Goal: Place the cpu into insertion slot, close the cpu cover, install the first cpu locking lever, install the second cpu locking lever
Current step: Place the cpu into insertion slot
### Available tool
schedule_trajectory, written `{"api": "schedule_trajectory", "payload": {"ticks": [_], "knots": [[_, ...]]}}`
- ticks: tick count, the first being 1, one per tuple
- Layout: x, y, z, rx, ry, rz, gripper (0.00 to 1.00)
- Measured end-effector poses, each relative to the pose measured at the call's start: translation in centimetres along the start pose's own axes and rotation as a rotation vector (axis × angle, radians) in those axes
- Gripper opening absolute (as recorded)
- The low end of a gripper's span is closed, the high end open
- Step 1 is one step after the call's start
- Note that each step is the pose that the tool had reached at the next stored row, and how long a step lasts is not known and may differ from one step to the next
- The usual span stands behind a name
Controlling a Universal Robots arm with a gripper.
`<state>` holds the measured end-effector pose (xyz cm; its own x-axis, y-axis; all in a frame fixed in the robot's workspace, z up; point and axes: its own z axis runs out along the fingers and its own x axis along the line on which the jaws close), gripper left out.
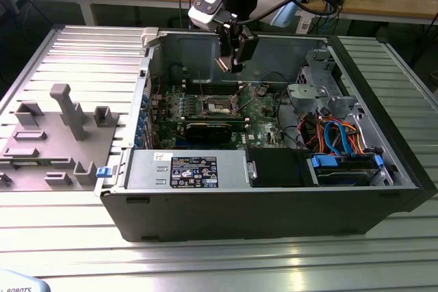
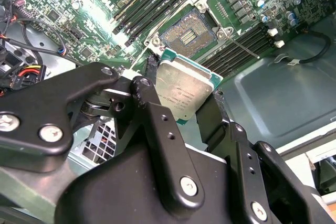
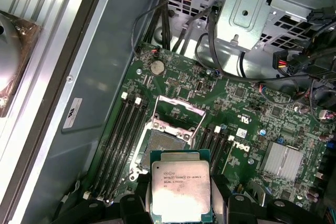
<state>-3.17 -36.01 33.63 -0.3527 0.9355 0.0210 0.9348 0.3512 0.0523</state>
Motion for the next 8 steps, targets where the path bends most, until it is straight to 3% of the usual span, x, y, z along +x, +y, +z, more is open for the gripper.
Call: {"api": "schedule_trajectory", "payload": {"ticks": [8], "knots": [[0.0,0.0,0.0,-0.0001,-0.0002,0.004,0.54]]}}
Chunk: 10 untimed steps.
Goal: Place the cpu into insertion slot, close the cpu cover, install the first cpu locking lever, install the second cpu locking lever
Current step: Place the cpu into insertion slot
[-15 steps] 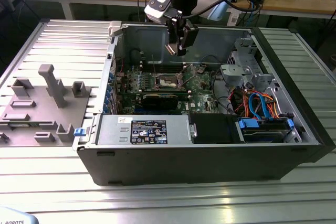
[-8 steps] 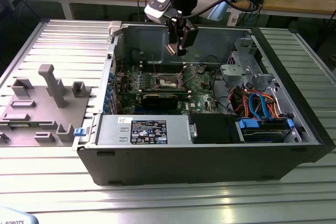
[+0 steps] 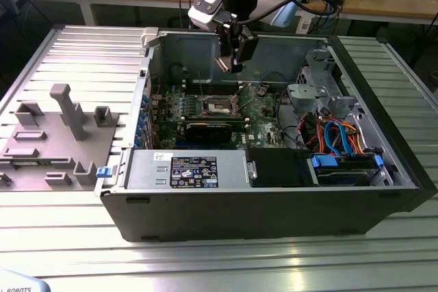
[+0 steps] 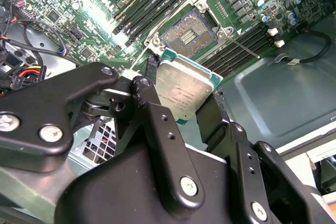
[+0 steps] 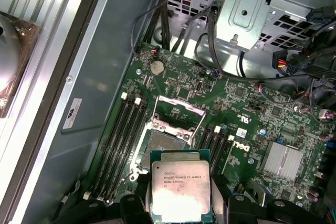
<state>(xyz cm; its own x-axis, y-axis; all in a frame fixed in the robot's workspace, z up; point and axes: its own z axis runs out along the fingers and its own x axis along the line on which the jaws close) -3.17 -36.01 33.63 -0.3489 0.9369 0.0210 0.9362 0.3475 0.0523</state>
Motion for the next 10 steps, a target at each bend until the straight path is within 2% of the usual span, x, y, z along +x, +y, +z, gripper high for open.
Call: {"api": "schedule_trajectory", "payload": {"ticks": [10], "knots": [[0.0,0.0,0.0,-0.0002,-0.0004,0.008,0.54]]}}
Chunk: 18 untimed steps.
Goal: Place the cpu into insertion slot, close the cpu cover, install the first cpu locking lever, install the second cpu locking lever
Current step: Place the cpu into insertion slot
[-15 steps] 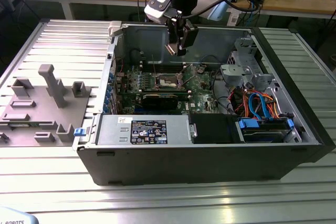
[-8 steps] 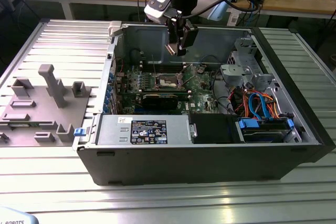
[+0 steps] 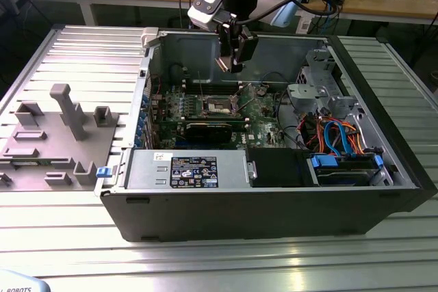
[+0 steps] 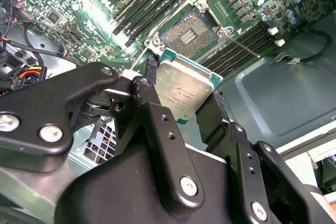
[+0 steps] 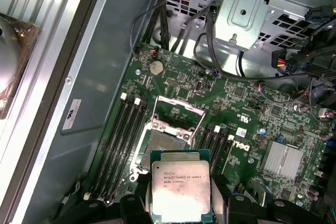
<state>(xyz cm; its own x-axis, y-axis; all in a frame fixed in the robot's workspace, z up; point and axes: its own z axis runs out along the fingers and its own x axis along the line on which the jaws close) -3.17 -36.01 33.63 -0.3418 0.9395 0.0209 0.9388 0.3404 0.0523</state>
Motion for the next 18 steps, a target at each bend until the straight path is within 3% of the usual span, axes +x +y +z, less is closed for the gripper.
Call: {"api": "schedule_trajectory", "payload": {"ticks": [18], "knots": [[0.0,0.0,0.0,-0.0004,-0.001,0.02,0.54]]}}
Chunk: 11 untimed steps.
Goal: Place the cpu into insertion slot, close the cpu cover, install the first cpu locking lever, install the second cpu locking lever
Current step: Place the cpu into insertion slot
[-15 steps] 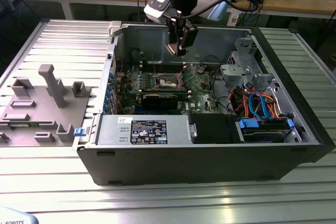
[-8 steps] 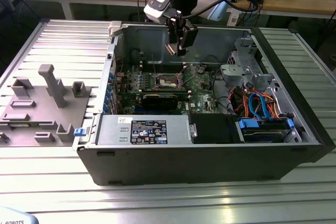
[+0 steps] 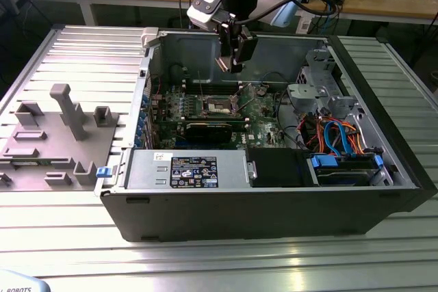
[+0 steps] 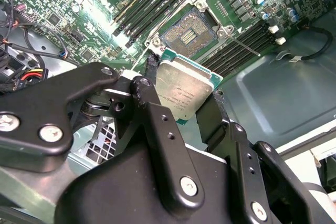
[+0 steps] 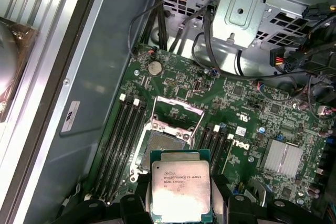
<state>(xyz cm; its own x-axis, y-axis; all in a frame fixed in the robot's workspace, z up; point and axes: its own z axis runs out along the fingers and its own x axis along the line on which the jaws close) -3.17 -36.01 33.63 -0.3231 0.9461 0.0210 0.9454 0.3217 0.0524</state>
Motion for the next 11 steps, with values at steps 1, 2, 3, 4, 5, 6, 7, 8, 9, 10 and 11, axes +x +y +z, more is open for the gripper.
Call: {"api": "schedule_trajectory", "payload": {"ticks": [1,2,3,4,5,6,7,8,9,10,11], "knots": [[0.0,0.0,0.0,0.0,0.0,0.001,0.54],[0.0,0.0,0.0,0.0,-0.0002,0.003,0.54],[0.0,0.0,0.0,-0.0001,-0.0003,0.005,0.54],[0.0,0.0,0.0,-0.0002,-0.0004,0.006,0.54],[0.0,0.0,0.0,-0.0002,-0.0004,0.008,0.54],[0.0,0.0,0.0,-0.0002,-0.0005,0.01,0.54],[0.0,0.0,0.0,-0.0003,-0.0006,0.012,0.54],[0.0,0.0,0.0,-0.0003,-0.0007,0.013,0.54],[0.0,0.0,0.0,-0.0003,-0.0008,0.015,0.54],[0.0,0.0,0.0,-0.0003,-0.0009,0.017,0.54],[0.0,0.0,0.0,-0.0003,-0.0009,0.018,0.54]]}}
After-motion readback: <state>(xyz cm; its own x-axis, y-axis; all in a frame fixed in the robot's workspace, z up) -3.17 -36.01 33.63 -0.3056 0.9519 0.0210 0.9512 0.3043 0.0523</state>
